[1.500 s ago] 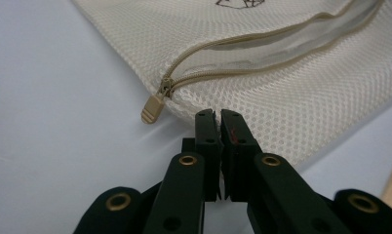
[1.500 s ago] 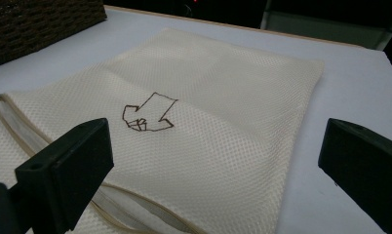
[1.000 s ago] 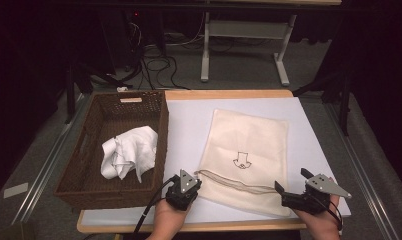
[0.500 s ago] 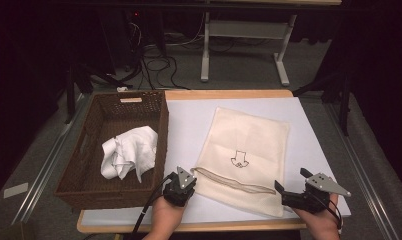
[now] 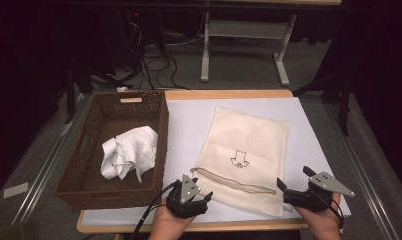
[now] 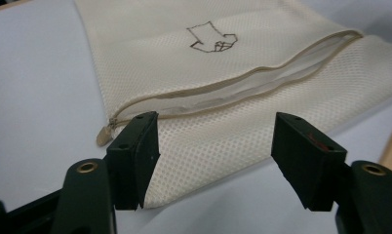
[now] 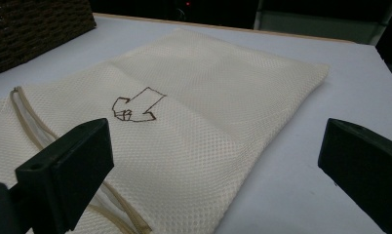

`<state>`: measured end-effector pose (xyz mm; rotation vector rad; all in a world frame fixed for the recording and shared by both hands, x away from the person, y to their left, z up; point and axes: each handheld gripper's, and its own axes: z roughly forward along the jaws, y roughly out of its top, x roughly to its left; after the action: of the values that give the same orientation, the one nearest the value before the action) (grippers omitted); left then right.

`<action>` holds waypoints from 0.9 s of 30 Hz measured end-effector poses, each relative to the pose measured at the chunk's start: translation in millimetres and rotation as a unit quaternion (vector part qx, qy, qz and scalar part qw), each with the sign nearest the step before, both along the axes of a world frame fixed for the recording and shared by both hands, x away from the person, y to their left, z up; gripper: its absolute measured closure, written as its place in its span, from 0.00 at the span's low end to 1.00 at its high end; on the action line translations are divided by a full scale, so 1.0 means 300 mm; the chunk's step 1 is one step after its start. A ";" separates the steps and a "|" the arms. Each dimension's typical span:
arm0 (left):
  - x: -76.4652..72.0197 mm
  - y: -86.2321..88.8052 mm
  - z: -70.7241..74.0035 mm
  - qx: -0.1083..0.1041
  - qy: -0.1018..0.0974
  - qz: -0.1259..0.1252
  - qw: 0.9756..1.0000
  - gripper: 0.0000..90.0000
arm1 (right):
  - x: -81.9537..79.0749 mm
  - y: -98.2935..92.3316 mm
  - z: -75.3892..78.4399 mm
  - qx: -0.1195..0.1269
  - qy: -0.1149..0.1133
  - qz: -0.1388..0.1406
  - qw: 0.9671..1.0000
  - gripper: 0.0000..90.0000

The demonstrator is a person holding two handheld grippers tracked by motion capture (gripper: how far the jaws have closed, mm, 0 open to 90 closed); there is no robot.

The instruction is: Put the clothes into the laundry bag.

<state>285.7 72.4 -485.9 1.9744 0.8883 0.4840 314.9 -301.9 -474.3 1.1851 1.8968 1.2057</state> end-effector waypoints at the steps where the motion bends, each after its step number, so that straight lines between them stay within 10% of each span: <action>1: -0.002 0.018 0.007 -0.015 -0.001 -0.002 1.000 0.35 | 0.003 0.006 -0.001 -0.002 0.007 0.001 1.000 0.00; 6: -0.003 0.062 -0.010 -0.059 0.003 0.011 0.998 0.29 | 0.024 0.010 -0.008 -0.006 0.015 -0.008 1.000 0.00; 9: -0.010 0.064 -0.009 -0.050 -0.005 0.006 0.999 0.24 | 0.047 0.010 -0.013 -0.006 0.021 -0.012 1.000 0.00; 22: -0.016 0.053 -0.017 -0.049 0.001 -0.012 0.999 0.26 | 0.321 -0.011 -0.054 -0.024 0.084 -0.074 0.993 0.19; 27: -0.024 0.055 -0.023 -0.057 0.005 -0.005 0.998 0.26 | 0.485 -0.008 -0.084 -0.047 0.126 -0.102 0.986 0.41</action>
<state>278.5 88.9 -492.8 1.8783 0.8920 0.4076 460.5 -304.2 -499.4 1.4968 1.9308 0.8825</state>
